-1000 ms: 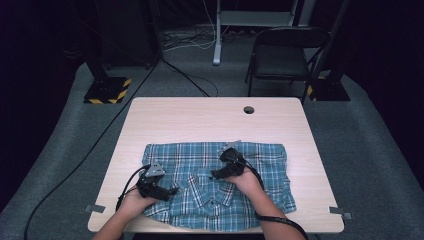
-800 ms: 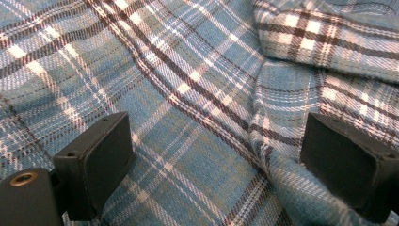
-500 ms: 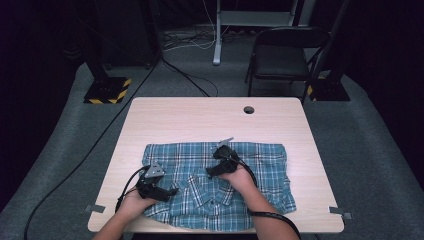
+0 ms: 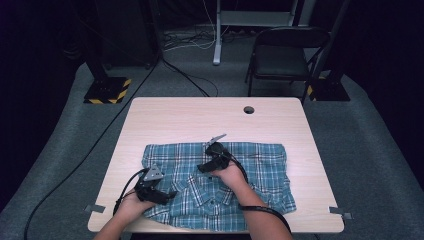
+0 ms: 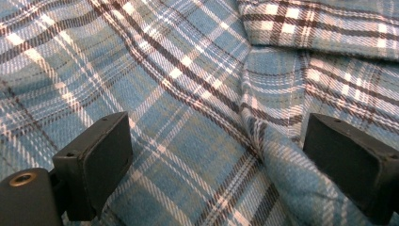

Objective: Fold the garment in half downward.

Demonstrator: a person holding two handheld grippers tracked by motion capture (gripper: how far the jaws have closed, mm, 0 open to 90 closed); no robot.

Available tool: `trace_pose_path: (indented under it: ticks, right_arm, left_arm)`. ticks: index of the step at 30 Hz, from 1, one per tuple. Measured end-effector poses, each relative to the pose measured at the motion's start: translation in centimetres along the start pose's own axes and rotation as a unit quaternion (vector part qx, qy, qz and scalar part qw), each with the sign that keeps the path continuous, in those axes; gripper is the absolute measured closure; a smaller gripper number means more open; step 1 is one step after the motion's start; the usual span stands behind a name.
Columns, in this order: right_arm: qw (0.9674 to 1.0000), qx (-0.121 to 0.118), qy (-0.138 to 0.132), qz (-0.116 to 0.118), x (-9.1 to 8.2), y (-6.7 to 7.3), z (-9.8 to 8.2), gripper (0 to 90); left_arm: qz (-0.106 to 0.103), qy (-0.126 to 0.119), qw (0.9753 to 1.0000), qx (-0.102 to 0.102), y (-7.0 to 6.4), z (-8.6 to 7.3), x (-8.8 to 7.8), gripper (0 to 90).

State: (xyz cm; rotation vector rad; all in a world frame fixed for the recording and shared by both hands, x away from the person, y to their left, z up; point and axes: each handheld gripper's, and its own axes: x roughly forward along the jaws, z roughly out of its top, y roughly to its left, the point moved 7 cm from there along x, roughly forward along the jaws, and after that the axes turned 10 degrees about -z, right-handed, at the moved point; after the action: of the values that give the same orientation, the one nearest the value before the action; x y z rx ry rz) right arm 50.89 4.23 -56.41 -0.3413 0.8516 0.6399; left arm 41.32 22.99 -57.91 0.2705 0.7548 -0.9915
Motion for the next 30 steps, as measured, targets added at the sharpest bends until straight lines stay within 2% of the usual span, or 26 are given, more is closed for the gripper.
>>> trace_pose_path:
  ticks: [4, 6, 9, 12, 15, 16, 19, 22, 24, 26, 28, 30]
  right_arm:
    - [0.9999, -0.004, 0.015, -0.002, -0.3, 0.0, 0.2, 19.0]
    - [1.0, -0.008, -0.002, 0.003, -1.3, -0.1, 0.6, 19.1]
    - [0.9994, -0.013, -0.028, 0.019, -3.8, -0.5, 0.6, 18.3]
    - [0.9988, -0.038, -0.028, 0.015, -6.5, -1.4, -0.8, 18.2]
    - [0.9981, -0.057, -0.02, -0.014, -8.3, -3.2, -3.2, 18.3]
    - [0.9981, -0.055, -0.015, -0.025, -8.6, -3.9, -4.0, 18.3]
    - [0.9993, -0.018, 0.008, -0.031, -8.4, -5.9, -6.6, 18.6]
    - [0.9992, -0.001, 0.019, -0.036, -7.7, -6.9, -8.3, 18.7]
    - [0.9985, -0.003, 0.034, -0.042, -7.1, -7.1, -9.3, 17.2]
    - [0.9986, -0.014, 0.018, -0.048, -6.8, -7.1, -9.5, 16.6]
    - [0.9985, -0.009, 0.027, -0.046, -7.1, -7.2, -9.4, 17.8]
    - [0.9988, -0.013, 0.019, -0.044, -7.9, -7.2, -9.0, 18.1]
  left_arm:
    - [0.001, 0.002, 1.0, -0.002, -0.1, -0.2, -0.2, 8.9]
    - [0.001, 0.001, 1.0, -0.002, -0.2, -0.4, -0.4, 8.9]
    - [0.001, -0.001, 1.0, -0.001, -0.2, -0.6, -0.5, 8.9]
    - [0.001, -0.004, 1.0, -0.001, -0.2, -0.6, -0.5, 8.9]
    - [0.001, -0.003, 1.0, -0.001, -0.2, -0.6, -0.5, 8.9]
    - [0.001, -0.002, 1.0, -0.001, -0.2, -0.6, -0.5, 8.9]
    - [0.001, 0.004, 1.0, -0.003, -0.2, -0.5, -0.5, 8.8]
    - [0.0, 0.009, 0.9999, -0.004, -0.2, -0.5, -0.5, 8.5]
    - [-0.001, 0.01, 0.9999, -0.005, -0.2, -0.4, -0.5, 8.5]
    - [-0.003, 0.011, 0.9999, -0.003, -0.2, -0.4, -0.5, 8.4]
    - [-0.006, 0.013, 0.9999, -0.002, -0.1, -0.4, -0.5, 8.5]
    - [-0.008, 0.015, 0.9999, -0.003, -0.1, -0.4, -0.5, 8.7]
